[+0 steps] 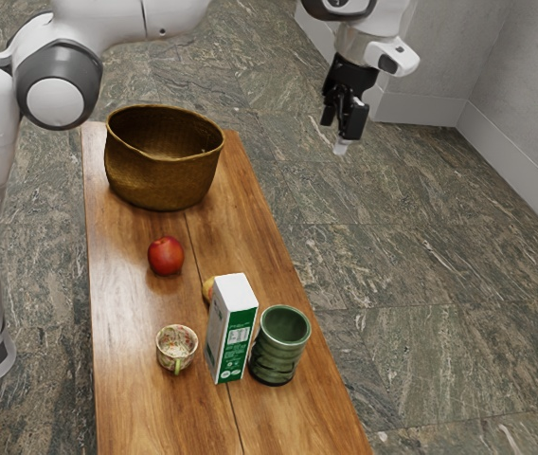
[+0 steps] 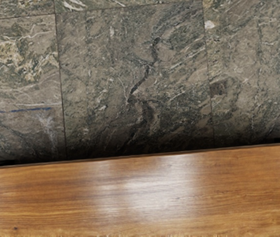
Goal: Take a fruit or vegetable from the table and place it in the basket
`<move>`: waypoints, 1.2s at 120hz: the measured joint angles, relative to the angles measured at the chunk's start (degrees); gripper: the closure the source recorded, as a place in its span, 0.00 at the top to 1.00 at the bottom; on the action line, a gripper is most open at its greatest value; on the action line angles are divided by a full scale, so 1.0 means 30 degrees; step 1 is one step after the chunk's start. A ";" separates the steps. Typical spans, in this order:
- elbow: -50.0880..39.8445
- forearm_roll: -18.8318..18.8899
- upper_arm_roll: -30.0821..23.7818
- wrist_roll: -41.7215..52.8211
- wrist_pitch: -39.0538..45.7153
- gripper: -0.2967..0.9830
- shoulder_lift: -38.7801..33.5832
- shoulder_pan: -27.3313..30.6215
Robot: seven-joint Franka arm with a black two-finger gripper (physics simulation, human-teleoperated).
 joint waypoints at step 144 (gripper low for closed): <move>-2.1273 0.0085 -0.0618 0.4042 0.3508 0.77 -1.5605 -0.0015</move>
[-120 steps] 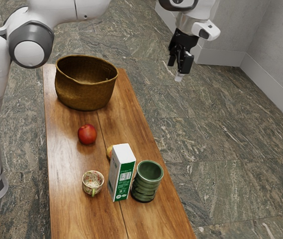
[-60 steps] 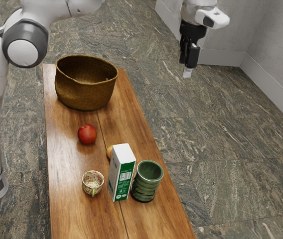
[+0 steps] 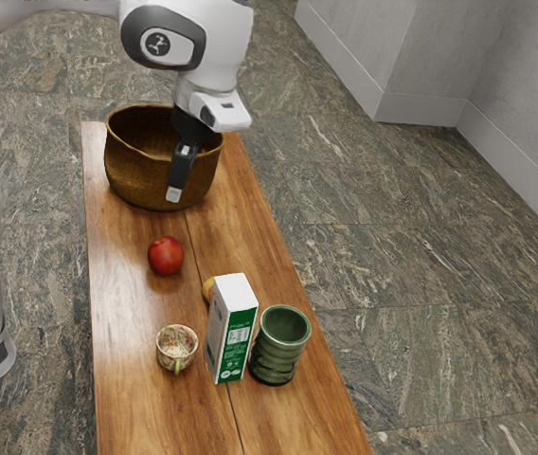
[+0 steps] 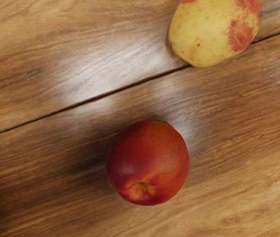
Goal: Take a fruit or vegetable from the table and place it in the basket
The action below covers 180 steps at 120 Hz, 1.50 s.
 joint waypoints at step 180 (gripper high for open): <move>-0.6414 0.0531 0.1168 -0.0022 0.5332 0.77 -0.1248 -0.1822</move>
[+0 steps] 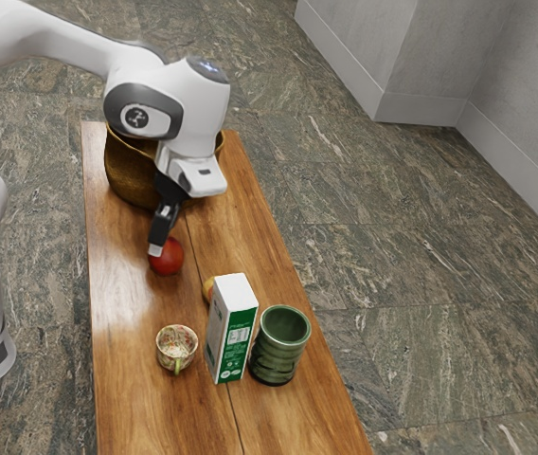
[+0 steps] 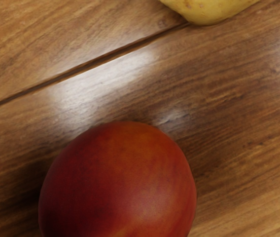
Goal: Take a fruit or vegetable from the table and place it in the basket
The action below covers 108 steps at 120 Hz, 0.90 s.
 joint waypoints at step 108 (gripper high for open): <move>-0.0386 0.0498 0.0069 -0.0016 0.0596 0.77 0.0054 0.0051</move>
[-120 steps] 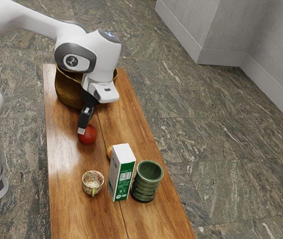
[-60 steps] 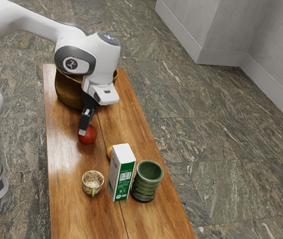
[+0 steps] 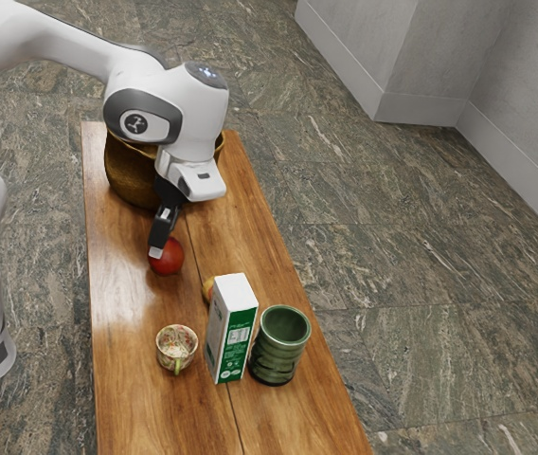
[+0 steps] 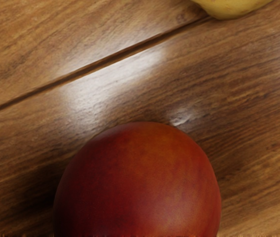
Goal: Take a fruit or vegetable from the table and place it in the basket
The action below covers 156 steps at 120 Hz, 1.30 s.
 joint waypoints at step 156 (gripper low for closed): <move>-0.0924 0.0316 0.0020 -0.0057 0.1922 0.77 0.0914 -0.0058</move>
